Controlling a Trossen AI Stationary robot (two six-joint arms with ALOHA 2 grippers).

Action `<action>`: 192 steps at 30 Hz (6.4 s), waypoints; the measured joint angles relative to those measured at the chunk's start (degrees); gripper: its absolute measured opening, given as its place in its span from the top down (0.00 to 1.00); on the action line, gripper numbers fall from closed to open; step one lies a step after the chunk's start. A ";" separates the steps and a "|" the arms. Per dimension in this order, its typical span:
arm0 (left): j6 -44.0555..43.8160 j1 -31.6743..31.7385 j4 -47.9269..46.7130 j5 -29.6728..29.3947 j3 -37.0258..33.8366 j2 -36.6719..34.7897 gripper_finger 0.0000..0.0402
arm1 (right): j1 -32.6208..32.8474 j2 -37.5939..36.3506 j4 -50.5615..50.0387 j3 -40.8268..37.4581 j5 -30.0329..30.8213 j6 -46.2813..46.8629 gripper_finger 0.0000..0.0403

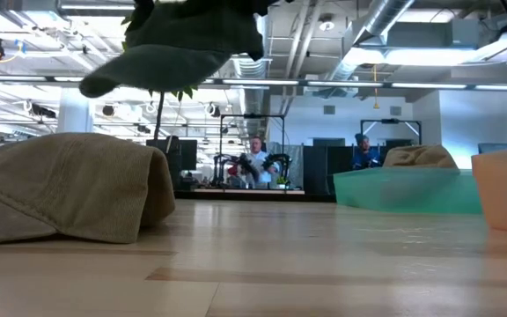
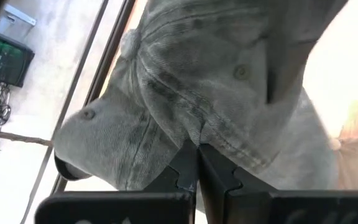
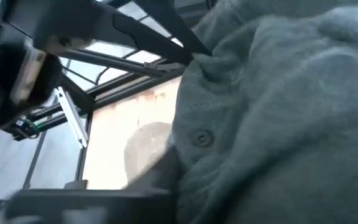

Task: Pick & Place hat
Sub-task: Put the black cap into the orange bin, then put the brown cap into the green bin

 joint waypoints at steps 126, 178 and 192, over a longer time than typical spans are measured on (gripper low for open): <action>-9.41 -0.10 15.53 15.16 -12.18 -5.53 0.69 | 27.15 -22.90 -37.23 -3.08 41.59 34.66 0.30; -10.07 1.02 58.32 26.85 -52.21 -5.55 0.62 | 19.49 -6.97 -25.50 -3.13 27.27 32.18 0.30; -7.01 -0.02 52.38 23.50 -40.65 -14.50 0.99 | 19.58 -6.99 -25.00 -3.10 27.17 33.47 0.30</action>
